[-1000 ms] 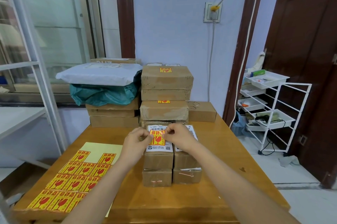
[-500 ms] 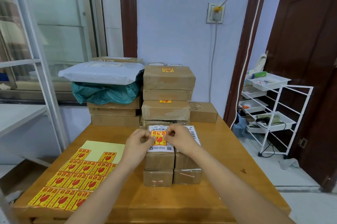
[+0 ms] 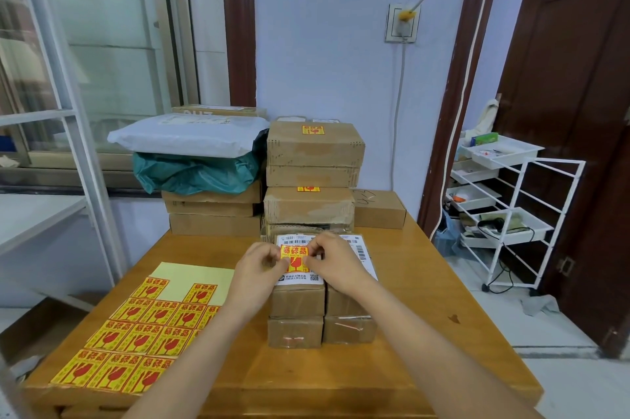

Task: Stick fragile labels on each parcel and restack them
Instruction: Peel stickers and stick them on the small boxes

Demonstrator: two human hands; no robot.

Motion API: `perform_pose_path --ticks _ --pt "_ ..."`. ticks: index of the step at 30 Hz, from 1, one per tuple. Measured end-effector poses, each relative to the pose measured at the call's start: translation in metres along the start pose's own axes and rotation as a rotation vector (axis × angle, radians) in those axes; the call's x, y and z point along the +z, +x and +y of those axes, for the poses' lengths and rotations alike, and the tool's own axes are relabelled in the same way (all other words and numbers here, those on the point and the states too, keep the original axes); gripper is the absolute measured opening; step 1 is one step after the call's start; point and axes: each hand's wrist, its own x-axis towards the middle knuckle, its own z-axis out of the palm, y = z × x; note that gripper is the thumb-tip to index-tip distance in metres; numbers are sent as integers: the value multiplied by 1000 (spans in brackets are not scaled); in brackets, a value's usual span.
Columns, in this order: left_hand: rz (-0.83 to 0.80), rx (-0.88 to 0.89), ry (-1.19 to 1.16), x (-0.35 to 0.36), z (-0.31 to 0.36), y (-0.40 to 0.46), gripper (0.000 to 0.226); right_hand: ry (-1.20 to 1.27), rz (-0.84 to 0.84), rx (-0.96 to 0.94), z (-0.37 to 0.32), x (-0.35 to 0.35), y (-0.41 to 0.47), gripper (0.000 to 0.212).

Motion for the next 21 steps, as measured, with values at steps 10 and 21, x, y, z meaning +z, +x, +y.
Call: perform_pose_path --ticks 10,21 --pt "-9 3 -6 1 0 -2 15 -26 0 -22 0 1 -2 11" --pt "-2 -49 70 -1 0 1 22 -49 -18 -6 -5 -3 -5 34"
